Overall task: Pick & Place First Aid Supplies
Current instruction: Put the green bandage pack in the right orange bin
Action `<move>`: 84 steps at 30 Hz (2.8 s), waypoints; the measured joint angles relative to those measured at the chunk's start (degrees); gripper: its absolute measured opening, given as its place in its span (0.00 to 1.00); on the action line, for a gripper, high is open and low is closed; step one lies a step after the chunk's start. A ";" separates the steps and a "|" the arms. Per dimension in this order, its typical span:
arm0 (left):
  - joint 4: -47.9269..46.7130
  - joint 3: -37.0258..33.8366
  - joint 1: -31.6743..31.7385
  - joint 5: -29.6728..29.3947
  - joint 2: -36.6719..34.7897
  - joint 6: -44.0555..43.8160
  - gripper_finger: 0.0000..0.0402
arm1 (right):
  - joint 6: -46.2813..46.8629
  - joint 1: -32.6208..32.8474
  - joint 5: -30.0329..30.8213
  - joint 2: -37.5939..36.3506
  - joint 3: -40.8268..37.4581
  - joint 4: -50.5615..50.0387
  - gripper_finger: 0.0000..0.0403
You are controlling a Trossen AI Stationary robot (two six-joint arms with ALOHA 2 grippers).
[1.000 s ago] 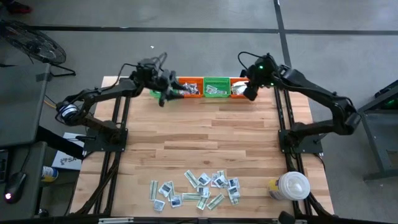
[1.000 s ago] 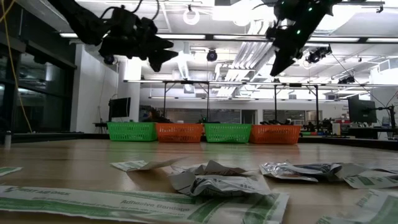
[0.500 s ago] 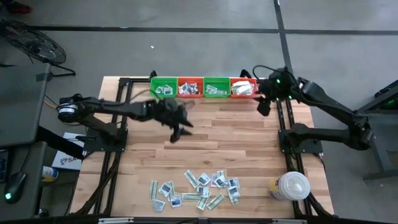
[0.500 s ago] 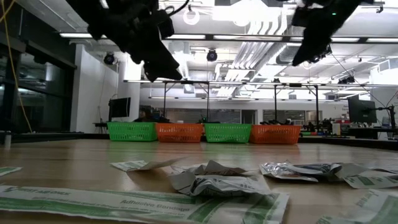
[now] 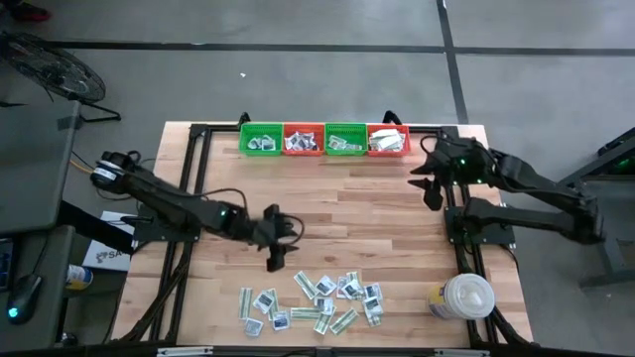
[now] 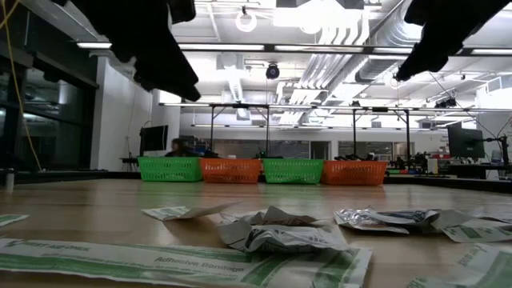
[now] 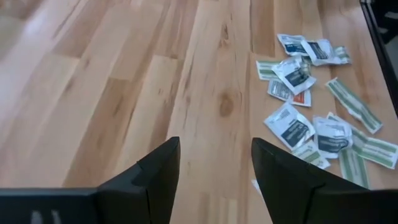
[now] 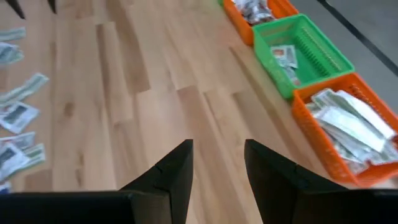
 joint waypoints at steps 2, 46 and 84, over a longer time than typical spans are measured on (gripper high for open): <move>-0.41 0.02 -1.91 -1.97 0.38 -2.92 0.49 | 1.31 1.80 0.67 -0.93 -0.44 0.23 0.34; -18.81 22.58 -6.44 8.68 33.99 -5.87 0.39 | 8.14 18.87 12.52 0.79 -0.57 2.10 0.34; -40.80 30.16 -4.50 1.47 33.35 -1.13 0.00 | 8.67 18.83 10.90 0.80 -0.57 -0.47 0.34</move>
